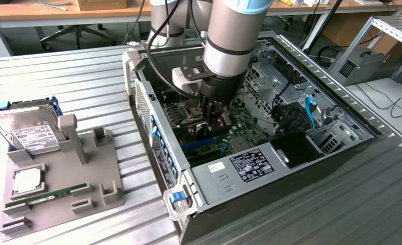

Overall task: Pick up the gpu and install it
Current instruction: 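Insert the gpu into the slot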

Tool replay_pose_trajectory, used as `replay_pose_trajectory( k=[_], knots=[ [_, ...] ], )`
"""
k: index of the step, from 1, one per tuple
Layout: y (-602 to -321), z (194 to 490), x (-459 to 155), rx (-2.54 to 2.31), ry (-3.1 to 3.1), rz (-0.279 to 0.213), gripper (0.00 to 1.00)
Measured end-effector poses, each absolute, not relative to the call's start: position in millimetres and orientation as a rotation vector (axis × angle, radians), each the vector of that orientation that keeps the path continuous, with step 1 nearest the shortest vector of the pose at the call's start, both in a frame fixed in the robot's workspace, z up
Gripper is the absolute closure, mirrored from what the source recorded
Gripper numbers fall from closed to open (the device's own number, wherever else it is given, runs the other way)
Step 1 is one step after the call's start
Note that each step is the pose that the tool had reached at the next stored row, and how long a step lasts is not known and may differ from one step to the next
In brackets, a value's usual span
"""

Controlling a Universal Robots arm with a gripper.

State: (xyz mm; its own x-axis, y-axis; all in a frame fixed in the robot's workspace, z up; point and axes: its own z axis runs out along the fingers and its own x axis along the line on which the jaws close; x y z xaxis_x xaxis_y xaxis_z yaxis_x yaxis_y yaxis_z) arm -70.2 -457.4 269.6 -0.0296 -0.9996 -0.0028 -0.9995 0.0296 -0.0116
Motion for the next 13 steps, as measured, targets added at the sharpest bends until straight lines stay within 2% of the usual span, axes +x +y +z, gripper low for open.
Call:
replay_pose_trajectory(
  k=[13],
  knots=[
    [-457.4,262.5,-70.3,-2.181,2.247,-0.01,0.73]
  ],
)
